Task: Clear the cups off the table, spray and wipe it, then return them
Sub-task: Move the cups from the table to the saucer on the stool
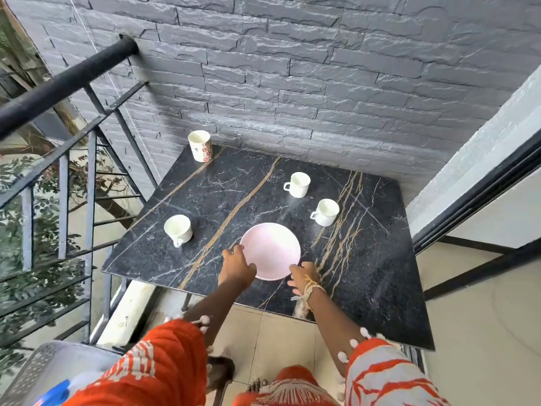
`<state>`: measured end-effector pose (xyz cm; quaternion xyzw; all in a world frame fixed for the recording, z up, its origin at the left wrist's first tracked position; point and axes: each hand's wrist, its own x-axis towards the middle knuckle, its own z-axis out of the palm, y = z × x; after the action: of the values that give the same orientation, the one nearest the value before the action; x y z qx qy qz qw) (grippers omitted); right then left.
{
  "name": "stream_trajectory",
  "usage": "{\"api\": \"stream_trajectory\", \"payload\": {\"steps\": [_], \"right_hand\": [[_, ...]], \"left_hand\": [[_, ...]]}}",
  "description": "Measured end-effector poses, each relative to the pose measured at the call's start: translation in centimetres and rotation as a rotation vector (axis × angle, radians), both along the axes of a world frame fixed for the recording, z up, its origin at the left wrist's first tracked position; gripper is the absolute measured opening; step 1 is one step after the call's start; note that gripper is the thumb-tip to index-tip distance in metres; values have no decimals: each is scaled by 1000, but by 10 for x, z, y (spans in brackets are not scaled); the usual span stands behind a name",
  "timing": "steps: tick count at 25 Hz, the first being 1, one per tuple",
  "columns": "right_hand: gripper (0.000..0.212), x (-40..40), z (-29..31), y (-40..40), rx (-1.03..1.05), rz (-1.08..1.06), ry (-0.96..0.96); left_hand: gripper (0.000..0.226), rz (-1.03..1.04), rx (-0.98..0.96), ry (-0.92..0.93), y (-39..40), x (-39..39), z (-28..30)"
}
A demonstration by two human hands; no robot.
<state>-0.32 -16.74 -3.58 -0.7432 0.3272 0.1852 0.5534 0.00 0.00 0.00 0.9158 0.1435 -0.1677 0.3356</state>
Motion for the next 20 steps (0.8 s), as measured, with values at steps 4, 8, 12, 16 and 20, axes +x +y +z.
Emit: {"api": "stream_trajectory", "payload": {"steps": [4, 8, 12, 16, 20], "right_hand": [[37, 9, 3, -3, 61, 33, 63], [31, 27, -1, -9, 71, 2, 38], [31, 48, -1, -28, 56, -42, -22], [39, 84, 3, -51, 88, -89, -59], [26, 111, 13, -73, 34, -54, -137]], "left_hand": [[57, 252, -278, 121, 2, 22, -6], [58, 479, -483, 229, 0, 48, -17], [45, 639, -696, 283, -5, 71, -18], [29, 600, -744, 287, -25, 97, -11], [43, 640, -752, 264, -44, 116, -13]]}}
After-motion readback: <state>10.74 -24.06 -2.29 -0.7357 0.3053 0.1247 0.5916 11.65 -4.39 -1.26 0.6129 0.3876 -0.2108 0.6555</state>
